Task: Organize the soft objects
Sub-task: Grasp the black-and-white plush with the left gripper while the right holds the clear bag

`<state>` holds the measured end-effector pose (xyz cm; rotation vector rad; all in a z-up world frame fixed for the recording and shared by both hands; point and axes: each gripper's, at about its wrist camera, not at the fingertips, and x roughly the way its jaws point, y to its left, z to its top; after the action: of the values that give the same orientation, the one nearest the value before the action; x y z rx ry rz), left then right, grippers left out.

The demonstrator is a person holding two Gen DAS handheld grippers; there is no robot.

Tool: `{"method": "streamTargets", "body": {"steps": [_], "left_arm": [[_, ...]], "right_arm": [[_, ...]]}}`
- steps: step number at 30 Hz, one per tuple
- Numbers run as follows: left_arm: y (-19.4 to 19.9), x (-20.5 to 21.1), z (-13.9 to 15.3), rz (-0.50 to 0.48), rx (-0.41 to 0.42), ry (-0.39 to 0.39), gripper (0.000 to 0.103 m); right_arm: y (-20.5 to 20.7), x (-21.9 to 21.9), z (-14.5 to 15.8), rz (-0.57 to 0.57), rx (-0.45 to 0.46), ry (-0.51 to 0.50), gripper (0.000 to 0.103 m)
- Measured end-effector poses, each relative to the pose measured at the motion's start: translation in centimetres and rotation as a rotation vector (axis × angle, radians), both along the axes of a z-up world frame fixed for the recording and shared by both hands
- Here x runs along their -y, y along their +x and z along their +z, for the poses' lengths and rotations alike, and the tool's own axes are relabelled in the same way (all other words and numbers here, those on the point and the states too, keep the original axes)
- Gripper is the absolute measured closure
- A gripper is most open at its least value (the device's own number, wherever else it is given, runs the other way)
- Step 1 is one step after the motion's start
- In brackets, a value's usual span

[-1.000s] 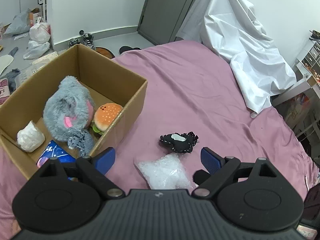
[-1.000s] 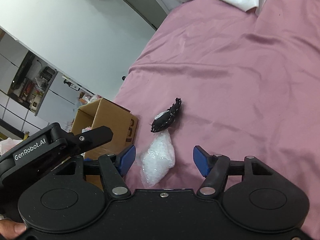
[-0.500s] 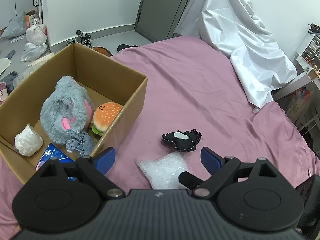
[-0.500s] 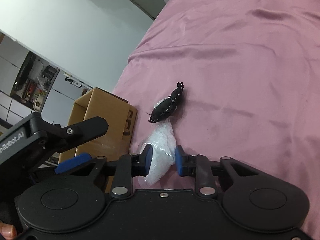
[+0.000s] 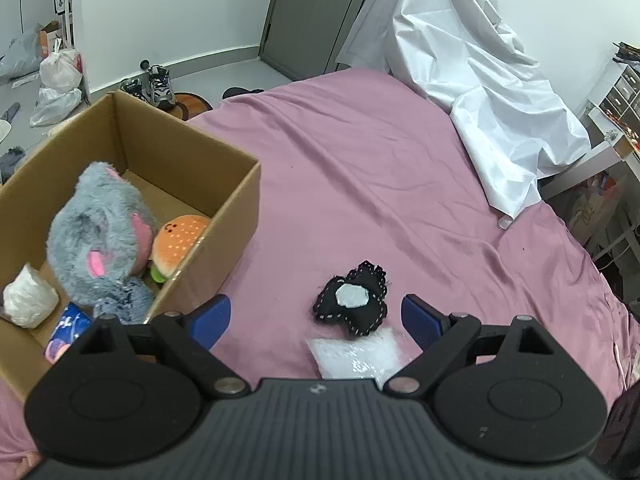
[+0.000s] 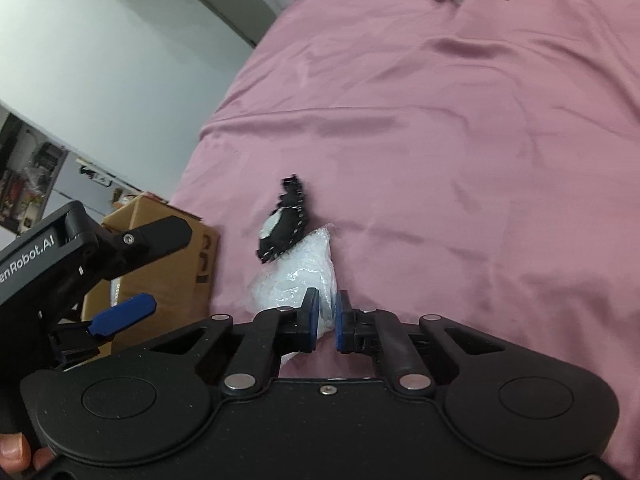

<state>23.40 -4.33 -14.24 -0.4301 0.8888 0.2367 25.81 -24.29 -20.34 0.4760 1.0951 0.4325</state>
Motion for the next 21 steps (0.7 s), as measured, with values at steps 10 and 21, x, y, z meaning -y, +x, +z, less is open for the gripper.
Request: {"method": "streamTargets", "body": {"steps": [10,21], "left_arm": [[2.4,1.5,-2.3,-0.028,-0.035,-0.004,0.012],[4.5,2.4,-4.8,-0.017,-0.062,-0.022,0.012]], "right_arm": [[0.0,2.4,1.3,-0.123,0.013,-0.076,0.095],[0.5,5.1,1.4,-0.216,-0.003,-0.079,0.088]]}}
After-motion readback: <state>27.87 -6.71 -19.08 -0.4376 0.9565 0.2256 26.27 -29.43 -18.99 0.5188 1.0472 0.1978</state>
